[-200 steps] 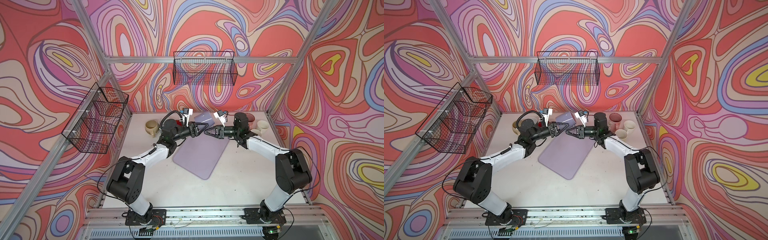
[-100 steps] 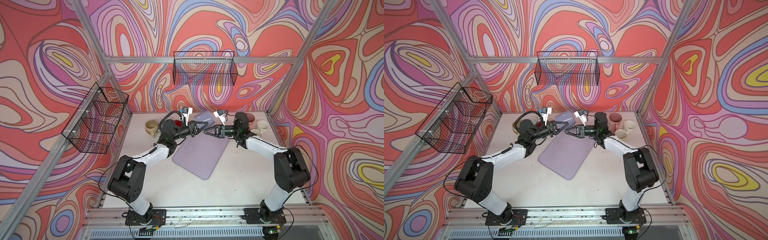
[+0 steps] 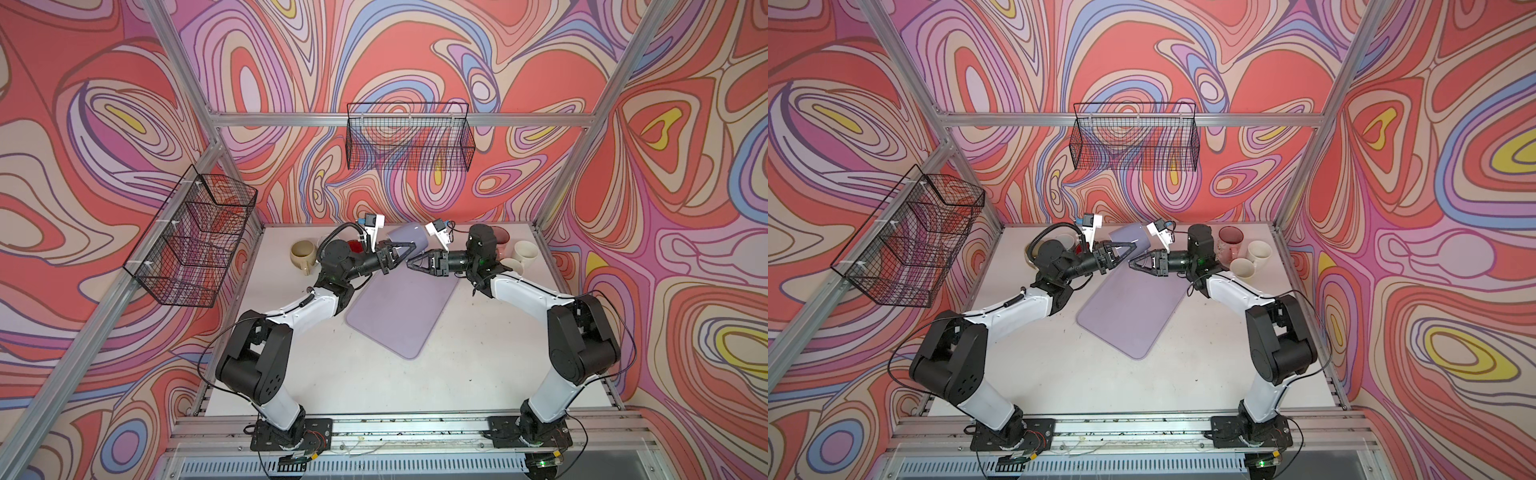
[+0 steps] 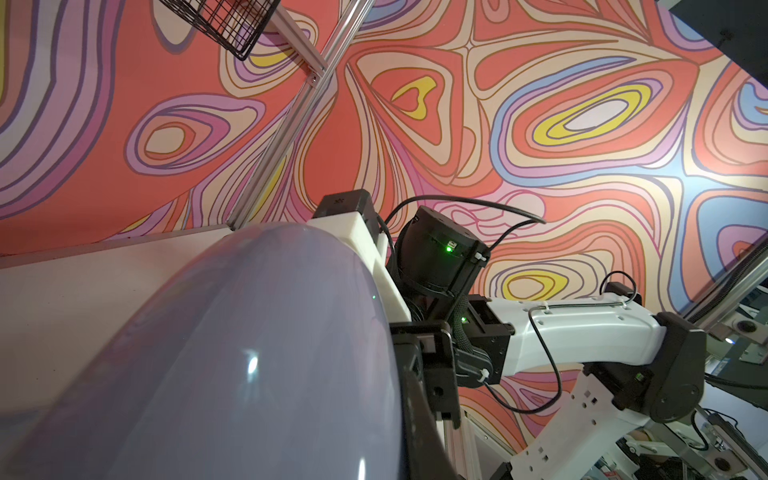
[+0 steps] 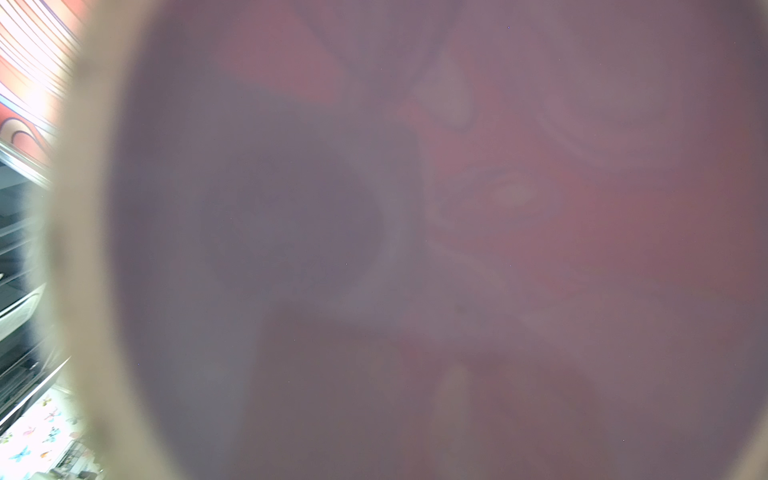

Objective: Turn the mug right side up

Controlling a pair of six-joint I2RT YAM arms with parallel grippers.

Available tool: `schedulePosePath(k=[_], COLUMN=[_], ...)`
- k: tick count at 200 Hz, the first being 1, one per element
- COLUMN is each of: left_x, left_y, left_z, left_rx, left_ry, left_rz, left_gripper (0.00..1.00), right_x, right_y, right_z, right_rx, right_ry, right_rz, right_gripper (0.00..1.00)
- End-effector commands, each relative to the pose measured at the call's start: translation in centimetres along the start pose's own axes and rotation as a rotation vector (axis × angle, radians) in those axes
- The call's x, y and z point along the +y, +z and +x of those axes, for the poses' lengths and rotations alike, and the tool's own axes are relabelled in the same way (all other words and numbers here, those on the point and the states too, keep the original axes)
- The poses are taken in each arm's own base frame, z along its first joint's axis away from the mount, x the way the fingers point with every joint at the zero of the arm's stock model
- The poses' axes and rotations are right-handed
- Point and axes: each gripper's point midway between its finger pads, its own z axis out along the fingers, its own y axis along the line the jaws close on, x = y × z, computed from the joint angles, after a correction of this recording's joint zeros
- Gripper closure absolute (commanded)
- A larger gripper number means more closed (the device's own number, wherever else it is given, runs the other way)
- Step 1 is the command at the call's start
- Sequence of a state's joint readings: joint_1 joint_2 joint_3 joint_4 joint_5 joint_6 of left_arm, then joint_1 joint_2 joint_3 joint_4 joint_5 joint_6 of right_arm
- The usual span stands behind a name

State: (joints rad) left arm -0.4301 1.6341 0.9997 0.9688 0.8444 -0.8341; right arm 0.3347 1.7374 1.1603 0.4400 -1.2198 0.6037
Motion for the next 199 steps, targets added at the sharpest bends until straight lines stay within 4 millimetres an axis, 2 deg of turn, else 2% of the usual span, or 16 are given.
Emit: schedulePosePath(k=[1,78,116,156,199], left_x=[0.6,0.4,0.2,0.6,1.4], left_y=[-0.7,-2.0,-2.2,-2.6,-3.9], left_z=[-0.9,-1.4,-1.9,-1.8,-1.4], left_rx=[-0.047,-0.057,-0.065,-0.060,-0.041], left_ry=[-0.021,0.002,0.009,0.016,0.034], left_rz=[-0.047,-0.084,-0.083,-0.111,-0.198], left_gripper=[1.00,1.00,1.00,1.00,1.00], right_x=[-1.1,-1.9,-1.9,-2.3,-3.2], right_y=[-0.1,-0.2,-0.2,-0.5,-1.0], right_z=[-0.9,-0.8,-0.7,-0.7,-0.6], right_rx=[-0.047,-0.046,-0.042,-0.041,-0.036], right_ry=[-0.103,-0.096,-0.100,-0.097,-0.085], right_rz=[0.071,0.090,0.091,0.105,0.141], right_gripper=[0.72,0.62,0.51,0.49,0.48])
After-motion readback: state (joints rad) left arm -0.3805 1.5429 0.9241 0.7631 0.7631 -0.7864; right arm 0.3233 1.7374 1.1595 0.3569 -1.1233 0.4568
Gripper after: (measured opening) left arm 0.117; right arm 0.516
